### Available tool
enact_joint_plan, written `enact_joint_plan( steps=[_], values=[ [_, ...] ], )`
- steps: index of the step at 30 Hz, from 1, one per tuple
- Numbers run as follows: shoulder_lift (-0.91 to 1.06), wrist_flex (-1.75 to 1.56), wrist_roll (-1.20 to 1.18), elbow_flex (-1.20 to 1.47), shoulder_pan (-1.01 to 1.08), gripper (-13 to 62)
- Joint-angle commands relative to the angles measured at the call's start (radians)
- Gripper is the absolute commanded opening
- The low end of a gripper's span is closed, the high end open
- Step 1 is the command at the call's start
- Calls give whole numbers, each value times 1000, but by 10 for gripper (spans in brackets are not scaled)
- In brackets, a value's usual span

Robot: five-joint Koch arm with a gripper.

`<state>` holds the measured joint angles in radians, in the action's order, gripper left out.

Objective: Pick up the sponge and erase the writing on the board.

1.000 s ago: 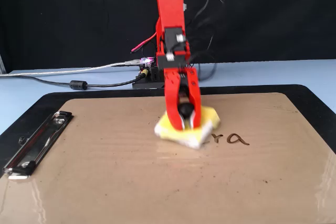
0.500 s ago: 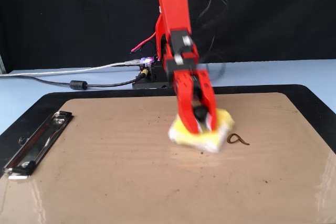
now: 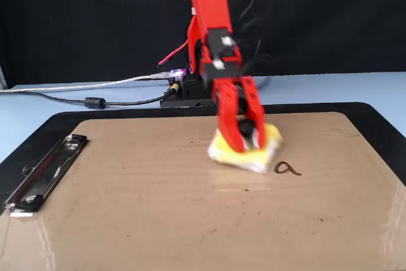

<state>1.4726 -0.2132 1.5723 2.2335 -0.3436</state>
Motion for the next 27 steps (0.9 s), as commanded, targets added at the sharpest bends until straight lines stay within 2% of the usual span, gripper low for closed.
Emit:
enact_joint_plan(
  steps=[1,2,4,10,12,16,19,21,25,27],
  values=[
    [-172,-23,12,-158,-12,-80],
    [-222,-20,12,-221,-18,-80],
    [-201,-12,12,-187,-21,-80],
    [316,11,23,322,-135,-80],
    [322,11,23,330,-158,-80],
    [14,8,23,40,-158,-80],
    [-115,5,25,-109,-161,-80],
    [-54,14,25,-40,-160,-80],
    [287,18,23,307,-152,-80],
    [330,18,23,341,-155,-80]
  ],
)
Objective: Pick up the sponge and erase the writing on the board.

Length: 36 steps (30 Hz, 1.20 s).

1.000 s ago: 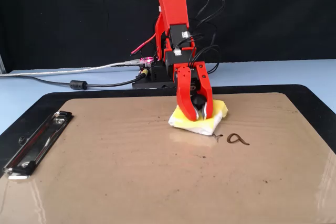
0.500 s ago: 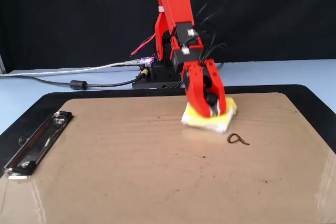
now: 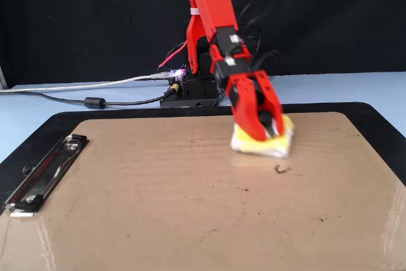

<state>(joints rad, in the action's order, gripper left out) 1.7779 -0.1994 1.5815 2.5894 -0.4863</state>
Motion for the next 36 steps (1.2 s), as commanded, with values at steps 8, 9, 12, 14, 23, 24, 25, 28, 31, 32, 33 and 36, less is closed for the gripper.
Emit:
enact_joint_plan(
  steps=[8,9,12,14,23,24,25,28,31,32,33,36],
  values=[
    [-545,-3,14,-630,-6,-80],
    [-545,0,14,-623,-6,-80],
    [-383,-5,15,-414,-3,-80],
    [-219,-6,14,-245,21,-80],
    [-611,-25,5,-683,109,-80],
    [-614,-23,6,-690,109,-80],
    [-589,-26,8,-632,107,-80],
    [-350,-32,5,-370,110,-80],
    [-207,-34,0,-227,144,-80],
    [-233,-34,-8,-258,170,-80],
    [-284,-34,-20,-311,199,-80],
    [-500,-32,-66,-554,258,-80]
  ],
)
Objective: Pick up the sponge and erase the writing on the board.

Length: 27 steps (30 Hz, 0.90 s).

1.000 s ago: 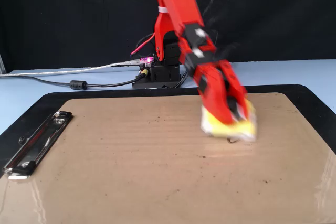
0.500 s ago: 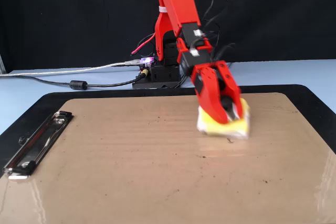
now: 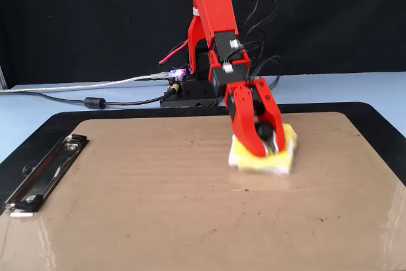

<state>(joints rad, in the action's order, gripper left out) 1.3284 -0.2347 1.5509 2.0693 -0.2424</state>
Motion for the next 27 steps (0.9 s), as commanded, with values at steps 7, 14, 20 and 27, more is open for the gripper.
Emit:
enact_joint_plan(
  steps=[7,14,20,27],
  values=[
    [143,3,-29,216,-12,-80],
    [238,2,-41,275,-2,-80],
    [-138,9,-25,-147,-58,-80],
    [179,44,321,172,-512,-80]
  ],
)
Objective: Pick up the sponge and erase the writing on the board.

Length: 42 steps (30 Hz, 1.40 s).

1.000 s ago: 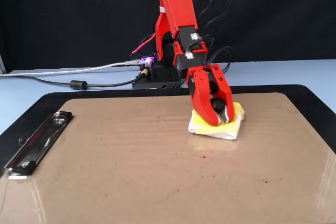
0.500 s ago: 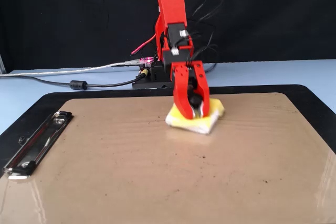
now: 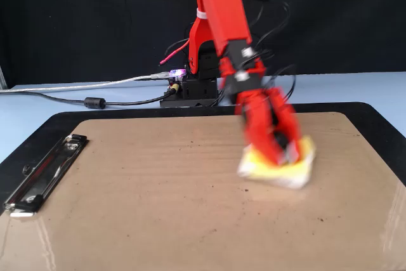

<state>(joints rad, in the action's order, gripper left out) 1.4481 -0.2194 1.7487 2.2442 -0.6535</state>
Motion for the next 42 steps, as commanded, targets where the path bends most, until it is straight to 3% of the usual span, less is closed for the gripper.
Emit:
enact_joint_plan(
  steps=[1,9,17,25,36,42],
  values=[
    [74,54,158,3,-186,-80],
    [72,74,190,12,-390,-80],
    [94,74,190,110,-422,-80],
    [262,75,181,278,-420,-80],
    [221,64,181,232,-419,-80],
    [89,64,186,103,-416,-80]
  ],
)
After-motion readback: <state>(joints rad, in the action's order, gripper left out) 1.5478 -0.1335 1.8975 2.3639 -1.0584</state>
